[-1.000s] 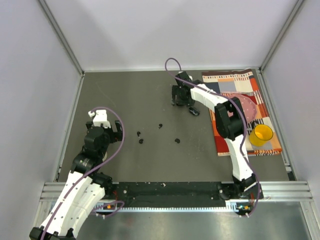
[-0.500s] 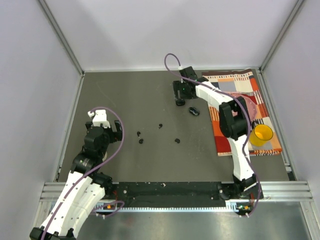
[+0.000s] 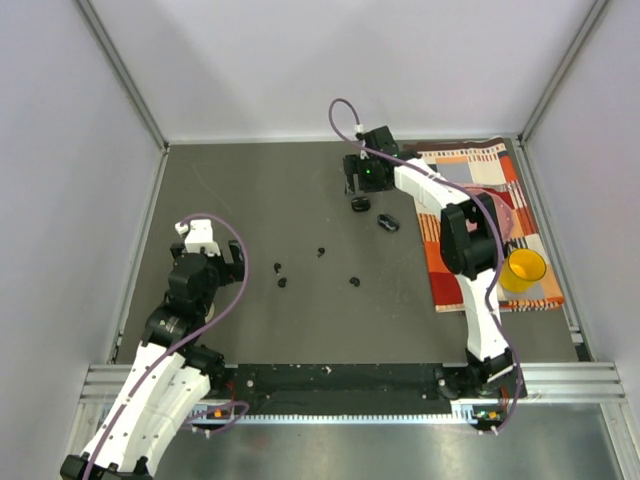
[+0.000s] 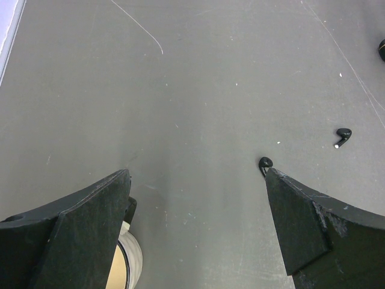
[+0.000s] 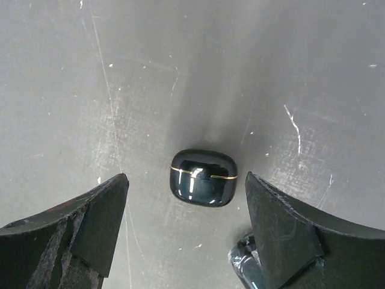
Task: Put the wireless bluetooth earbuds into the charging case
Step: Pick up the charging case at the center of the board.
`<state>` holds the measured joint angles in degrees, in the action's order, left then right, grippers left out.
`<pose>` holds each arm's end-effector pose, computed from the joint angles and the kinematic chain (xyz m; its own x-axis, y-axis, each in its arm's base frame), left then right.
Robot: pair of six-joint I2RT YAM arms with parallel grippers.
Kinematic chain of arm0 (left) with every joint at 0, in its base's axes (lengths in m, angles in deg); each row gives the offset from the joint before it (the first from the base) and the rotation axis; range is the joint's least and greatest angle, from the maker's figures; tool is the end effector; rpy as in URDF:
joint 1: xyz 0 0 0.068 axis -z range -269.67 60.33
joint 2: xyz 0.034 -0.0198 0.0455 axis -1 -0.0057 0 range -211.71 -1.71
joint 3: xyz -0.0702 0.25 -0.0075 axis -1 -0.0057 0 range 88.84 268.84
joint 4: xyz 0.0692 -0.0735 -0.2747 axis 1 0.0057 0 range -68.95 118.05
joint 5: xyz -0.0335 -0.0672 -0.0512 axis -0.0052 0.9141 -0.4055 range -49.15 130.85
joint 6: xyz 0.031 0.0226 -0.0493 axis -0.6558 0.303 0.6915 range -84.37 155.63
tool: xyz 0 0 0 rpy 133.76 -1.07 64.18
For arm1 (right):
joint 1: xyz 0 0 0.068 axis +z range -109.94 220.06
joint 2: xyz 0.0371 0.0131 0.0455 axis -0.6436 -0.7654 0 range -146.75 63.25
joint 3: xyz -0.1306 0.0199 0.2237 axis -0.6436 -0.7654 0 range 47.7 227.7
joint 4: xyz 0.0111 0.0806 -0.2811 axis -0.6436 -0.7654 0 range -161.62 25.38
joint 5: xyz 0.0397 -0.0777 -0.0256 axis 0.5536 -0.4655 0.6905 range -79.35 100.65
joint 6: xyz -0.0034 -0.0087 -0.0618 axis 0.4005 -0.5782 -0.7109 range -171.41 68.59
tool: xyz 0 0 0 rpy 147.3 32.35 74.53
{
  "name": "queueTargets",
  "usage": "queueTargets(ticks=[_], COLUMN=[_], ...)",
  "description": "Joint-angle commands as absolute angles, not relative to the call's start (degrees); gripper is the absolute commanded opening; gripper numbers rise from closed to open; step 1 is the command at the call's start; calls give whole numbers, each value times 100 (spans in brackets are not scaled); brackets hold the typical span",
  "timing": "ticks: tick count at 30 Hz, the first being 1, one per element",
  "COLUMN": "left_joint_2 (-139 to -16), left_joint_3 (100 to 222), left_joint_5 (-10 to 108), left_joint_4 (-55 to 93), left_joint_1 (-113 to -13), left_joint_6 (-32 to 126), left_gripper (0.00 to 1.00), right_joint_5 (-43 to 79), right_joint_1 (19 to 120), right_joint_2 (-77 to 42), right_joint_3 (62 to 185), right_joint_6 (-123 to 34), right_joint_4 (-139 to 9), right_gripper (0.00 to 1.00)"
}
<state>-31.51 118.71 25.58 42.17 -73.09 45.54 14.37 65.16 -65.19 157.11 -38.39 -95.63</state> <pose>0.1880 -0.0429 0.2553 -0.3460 -0.0703 -0.9356 -0.0200 0.9975 -0.0675 0.4842 0.2302 0.1826 -0.7802 -0.1172 -0.6144 -0.2929 0.9364 0.1932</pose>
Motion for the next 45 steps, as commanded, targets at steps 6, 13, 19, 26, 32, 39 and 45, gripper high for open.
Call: queueTargets(ticks=[6, 13, 19, 26, 32, 39, 45], left_joint_2=[-3168, -3151, -3168, -3151, -3142, -3151, -3124], left_joint_3=[11837, 11837, 11846, 11846, 11846, 11837, 11837], left_joint_5=[2590, 2573, 2590, 2590, 2590, 2599, 2547], left_joint_4=[3950, 3959, 3950, 3959, 3959, 3959, 3959], left_joint_1=[-7350, -7350, -7350, -7350, -7350, -7350, -7350], left_joint_6=[4486, 4494, 4486, 4486, 4486, 4486, 4494], left_gripper=[99, 99, 99, 99, 99, 99, 99], right_joint_5=[1117, 1082, 1082, 854, 529, 764, 3157], right_joint_1=[6643, 6669, 6704, 6827, 6836, 6810, 6573], right_joint_2=[-6797, -6903, -6999, -7122, -7175, -7061, -6045], right_joint_3=[16047, 16073, 16187, 16249, 16249, 16266, 15592], right_joint_6=[-3525, -3453, -3480, -3533, -3524, -3533, -2938], right_joint_4=[-9775, -9855, -9943, -10039, -10101, -10101, -9358], right_gripper=[79, 75, 71, 69, 60, 31, 29])
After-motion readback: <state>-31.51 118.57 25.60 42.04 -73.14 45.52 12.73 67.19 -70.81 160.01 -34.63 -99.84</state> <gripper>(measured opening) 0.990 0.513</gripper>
